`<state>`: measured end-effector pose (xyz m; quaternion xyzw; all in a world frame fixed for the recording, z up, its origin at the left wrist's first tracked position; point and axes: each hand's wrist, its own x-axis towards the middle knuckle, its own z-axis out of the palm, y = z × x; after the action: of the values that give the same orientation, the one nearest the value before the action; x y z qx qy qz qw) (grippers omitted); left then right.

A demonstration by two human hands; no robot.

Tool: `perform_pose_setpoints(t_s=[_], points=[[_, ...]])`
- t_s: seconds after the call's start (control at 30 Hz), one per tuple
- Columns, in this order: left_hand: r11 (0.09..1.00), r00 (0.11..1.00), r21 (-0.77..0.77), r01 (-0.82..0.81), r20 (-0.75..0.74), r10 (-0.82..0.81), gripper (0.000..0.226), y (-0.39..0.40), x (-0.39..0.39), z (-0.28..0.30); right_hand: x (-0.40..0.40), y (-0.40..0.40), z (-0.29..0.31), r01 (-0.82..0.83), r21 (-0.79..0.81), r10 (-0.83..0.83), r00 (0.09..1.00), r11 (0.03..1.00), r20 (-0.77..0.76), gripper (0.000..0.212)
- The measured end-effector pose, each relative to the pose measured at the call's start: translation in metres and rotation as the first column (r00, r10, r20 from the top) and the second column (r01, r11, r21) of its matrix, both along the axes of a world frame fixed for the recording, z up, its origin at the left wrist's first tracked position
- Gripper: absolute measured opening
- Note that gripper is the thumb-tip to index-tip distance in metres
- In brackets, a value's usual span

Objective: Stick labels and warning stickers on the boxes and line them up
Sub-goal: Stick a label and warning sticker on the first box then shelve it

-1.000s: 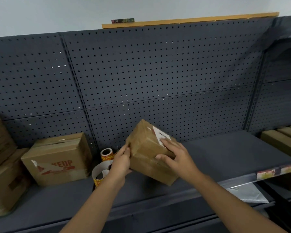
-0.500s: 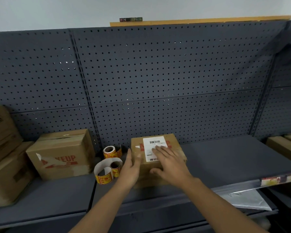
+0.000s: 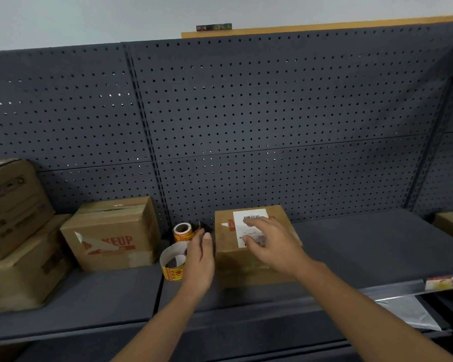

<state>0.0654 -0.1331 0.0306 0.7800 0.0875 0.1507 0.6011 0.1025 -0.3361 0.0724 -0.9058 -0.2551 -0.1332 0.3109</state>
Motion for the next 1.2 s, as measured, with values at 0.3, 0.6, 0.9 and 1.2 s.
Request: perform_pose_setpoints(t_s=[0.3,0.6,0.9,1.2], points=[[0.829,0.995,0.554,-0.075,-0.013,0.099,0.031,0.081,0.002,-0.033,-0.003,0.034,0.009,-0.058,0.100,0.055,0.998,0.993,0.034,0.028],[0.464,0.983,0.885,-0.041,-0.046,0.175,0.027,0.103,-0.006,-0.039,-0.008,0.078,0.004,-0.161,0.048,0.160,0.987,0.986,0.035,0.028],[0.524,0.988,0.850,-0.052,-0.031,0.148,0.018,0.115,-0.010,-0.037,-0.007,0.105,-0.007,-0.217,0.014,0.216,0.974,0.976,0.066,0.024],[0.748,0.999,0.663,-0.022,-0.021,0.049,0.007,0.100,-0.009,-0.008,-0.008,0.119,-0.017,-0.181,-0.061,0.188,0.972,0.982,0.143,0.024]])
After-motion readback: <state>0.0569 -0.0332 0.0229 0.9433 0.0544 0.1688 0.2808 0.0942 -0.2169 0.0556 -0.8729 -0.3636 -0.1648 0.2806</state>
